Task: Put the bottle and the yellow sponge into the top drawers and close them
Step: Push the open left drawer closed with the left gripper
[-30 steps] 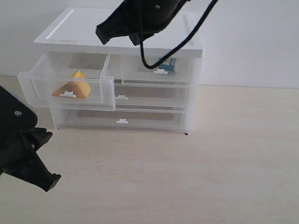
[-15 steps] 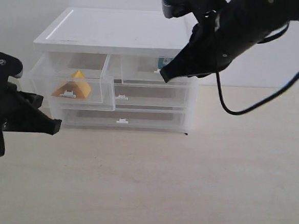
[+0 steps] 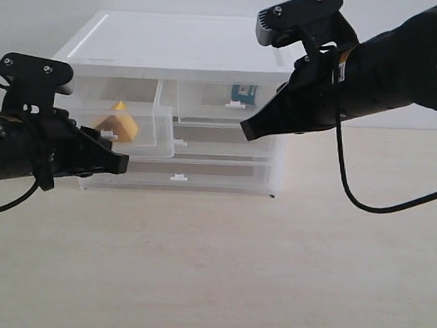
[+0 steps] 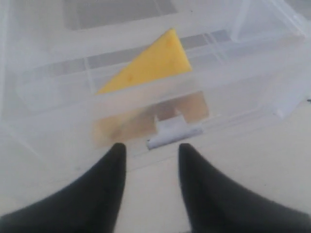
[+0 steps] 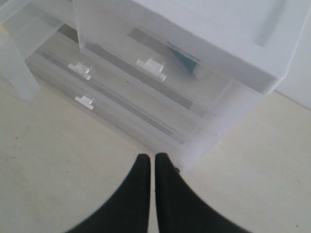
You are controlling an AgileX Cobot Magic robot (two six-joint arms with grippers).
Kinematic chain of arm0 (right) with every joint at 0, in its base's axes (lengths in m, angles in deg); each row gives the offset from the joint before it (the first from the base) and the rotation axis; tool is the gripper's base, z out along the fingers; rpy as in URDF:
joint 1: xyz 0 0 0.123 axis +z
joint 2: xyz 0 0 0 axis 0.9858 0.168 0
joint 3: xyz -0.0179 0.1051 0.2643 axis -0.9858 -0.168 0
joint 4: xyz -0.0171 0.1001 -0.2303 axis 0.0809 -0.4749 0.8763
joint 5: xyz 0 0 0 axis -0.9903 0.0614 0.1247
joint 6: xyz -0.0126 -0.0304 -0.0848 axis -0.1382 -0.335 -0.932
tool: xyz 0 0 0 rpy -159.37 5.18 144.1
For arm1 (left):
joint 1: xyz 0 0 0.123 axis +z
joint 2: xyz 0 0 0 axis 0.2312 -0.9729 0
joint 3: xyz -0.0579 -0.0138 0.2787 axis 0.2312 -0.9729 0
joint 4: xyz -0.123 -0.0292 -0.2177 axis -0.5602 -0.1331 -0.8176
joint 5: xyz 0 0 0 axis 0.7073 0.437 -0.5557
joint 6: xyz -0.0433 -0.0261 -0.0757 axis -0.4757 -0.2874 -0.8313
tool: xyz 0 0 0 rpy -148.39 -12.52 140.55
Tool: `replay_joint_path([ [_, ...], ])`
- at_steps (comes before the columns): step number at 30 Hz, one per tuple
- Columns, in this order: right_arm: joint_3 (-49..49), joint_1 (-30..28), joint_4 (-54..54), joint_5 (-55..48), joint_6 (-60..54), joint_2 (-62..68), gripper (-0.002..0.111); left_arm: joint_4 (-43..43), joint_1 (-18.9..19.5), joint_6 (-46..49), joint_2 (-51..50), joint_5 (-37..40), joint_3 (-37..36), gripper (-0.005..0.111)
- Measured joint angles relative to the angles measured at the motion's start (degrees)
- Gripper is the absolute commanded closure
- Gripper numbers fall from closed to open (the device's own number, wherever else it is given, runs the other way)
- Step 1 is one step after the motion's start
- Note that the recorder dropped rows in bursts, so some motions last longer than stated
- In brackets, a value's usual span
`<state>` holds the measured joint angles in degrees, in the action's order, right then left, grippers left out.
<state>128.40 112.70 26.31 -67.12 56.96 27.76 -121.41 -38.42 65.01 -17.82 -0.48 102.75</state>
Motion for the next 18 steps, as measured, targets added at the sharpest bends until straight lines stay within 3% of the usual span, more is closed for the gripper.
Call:
replay_joint_path([
  [18,0.0,0.0,-0.5,1.5,0.1,0.0,0.108,-3.1,0.0,-0.1,0.0,2.8,2.1,0.049],
])
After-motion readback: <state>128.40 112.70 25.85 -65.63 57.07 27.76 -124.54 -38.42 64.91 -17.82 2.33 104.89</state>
